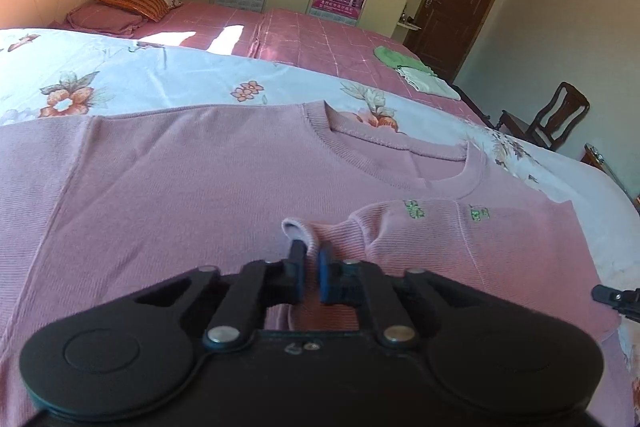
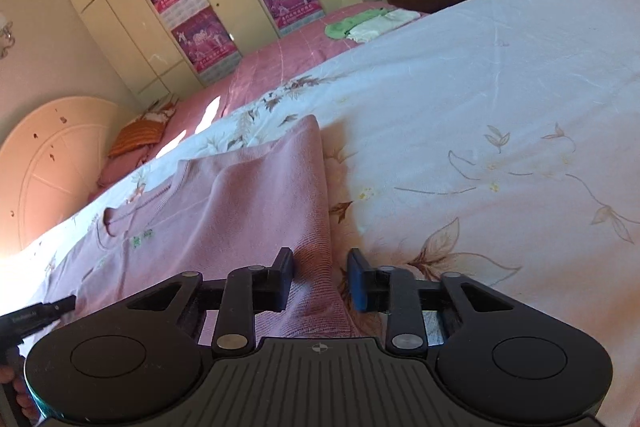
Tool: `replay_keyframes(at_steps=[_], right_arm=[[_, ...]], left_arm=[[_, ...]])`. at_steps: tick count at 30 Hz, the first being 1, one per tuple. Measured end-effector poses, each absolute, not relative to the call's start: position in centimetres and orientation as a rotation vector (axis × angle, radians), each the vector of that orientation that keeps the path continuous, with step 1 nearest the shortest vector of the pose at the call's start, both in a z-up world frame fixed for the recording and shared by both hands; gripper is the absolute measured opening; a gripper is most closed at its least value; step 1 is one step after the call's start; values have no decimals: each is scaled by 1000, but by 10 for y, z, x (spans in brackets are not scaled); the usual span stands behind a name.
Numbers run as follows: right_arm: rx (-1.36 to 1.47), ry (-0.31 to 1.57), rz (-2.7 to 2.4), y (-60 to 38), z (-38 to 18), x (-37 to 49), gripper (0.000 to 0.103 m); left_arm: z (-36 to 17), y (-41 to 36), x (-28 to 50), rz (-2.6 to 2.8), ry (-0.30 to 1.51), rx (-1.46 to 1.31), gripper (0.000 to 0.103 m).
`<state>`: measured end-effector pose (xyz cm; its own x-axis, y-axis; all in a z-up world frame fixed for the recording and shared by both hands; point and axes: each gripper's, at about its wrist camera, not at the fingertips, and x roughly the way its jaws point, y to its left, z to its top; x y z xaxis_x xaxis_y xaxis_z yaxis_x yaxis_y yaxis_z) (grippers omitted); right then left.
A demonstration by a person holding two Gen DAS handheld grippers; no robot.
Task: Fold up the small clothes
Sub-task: 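Open the right tool and release the folded sleeve on the body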
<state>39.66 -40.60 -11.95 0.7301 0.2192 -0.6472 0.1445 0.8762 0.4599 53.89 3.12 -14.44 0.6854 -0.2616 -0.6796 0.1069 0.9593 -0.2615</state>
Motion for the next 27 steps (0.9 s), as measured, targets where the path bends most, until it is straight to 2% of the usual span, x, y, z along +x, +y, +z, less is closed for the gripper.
replay_keyframes(at_steps=[6,7,8,9,10,11,14,16,20,23,24,25,27], right_arm=[[499,739,-45,-411,-118,391,2],[514,744,-40,-415,-119,393,2],[511,737,-35,-418,-115,395,2],[493,717,-29,-419,-111,397,3],[473,694,-19,-419,-106,400,3],[454,670,-9,-419,-100,407,3],[409,652,42,-410,-94,439,3],[346,665,74,-395,-97,464,3],[259,726,132,-373,-113,502,3],[360,780,91,-401,-127,514,0],[347,785,57,-405,-124,512,0],[296,778,42,-404,-118,507,0],[288,761,55,-406,-110,492,0]], left_arm=[[-141,32,537,-170,723,-152,6],[-145,34,537,-181,738,-140,9],[-146,35,535,-182,730,-120,14],[-145,37,531,-163,716,-107,29],[-142,40,528,-135,704,-98,51],[-137,44,524,-96,677,-103,58],[-119,35,520,-149,621,-123,57],[-115,16,525,-212,619,-103,61],[-135,-11,548,-251,699,-77,62],[-149,3,552,-200,710,-47,62],[-149,7,551,-175,714,-27,66],[-147,9,549,-139,727,-4,76],[-142,19,539,-125,716,-55,75]])
